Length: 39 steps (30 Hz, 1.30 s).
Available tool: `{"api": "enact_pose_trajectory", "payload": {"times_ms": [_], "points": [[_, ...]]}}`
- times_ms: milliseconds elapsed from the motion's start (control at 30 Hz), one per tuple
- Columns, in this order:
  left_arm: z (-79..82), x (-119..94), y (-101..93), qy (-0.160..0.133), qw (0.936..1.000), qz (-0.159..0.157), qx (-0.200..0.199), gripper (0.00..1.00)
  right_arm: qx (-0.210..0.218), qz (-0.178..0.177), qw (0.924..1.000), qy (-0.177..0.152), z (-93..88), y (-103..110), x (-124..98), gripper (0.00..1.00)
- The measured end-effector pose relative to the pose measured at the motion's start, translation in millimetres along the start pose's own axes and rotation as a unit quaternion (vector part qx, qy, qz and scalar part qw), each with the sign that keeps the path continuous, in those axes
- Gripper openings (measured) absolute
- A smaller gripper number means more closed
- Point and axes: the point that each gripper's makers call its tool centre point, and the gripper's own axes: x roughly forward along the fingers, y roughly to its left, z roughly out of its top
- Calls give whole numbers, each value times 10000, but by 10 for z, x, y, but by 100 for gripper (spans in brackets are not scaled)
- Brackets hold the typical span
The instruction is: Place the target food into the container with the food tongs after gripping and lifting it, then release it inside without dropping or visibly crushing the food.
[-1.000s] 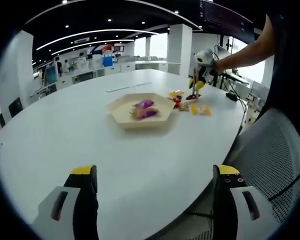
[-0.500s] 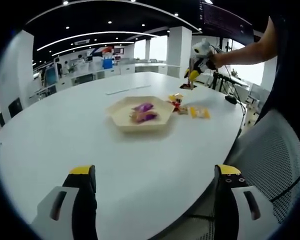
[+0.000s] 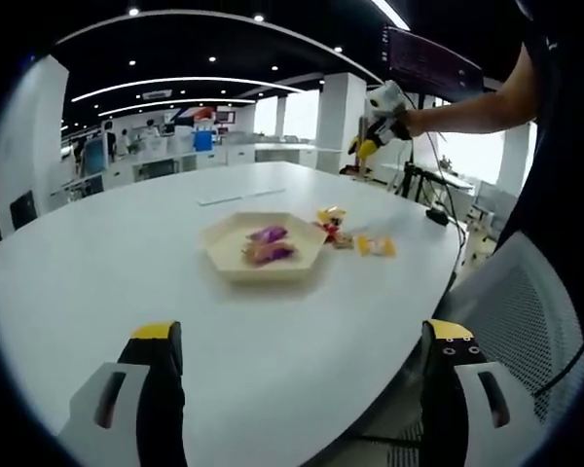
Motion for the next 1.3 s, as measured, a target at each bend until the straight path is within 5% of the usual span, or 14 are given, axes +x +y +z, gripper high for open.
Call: {"api": "enact_pose_trajectory", "payload": {"times_ms": [667,1300], "points": [[123,-30,-29,-238,9995,-1,188,98,-120,-70,9998,-137,549,261,204,16],[137,-49,21,-271,9990,137,328,95,-364,283,9978,-473,1479,766,1015,16]]}}
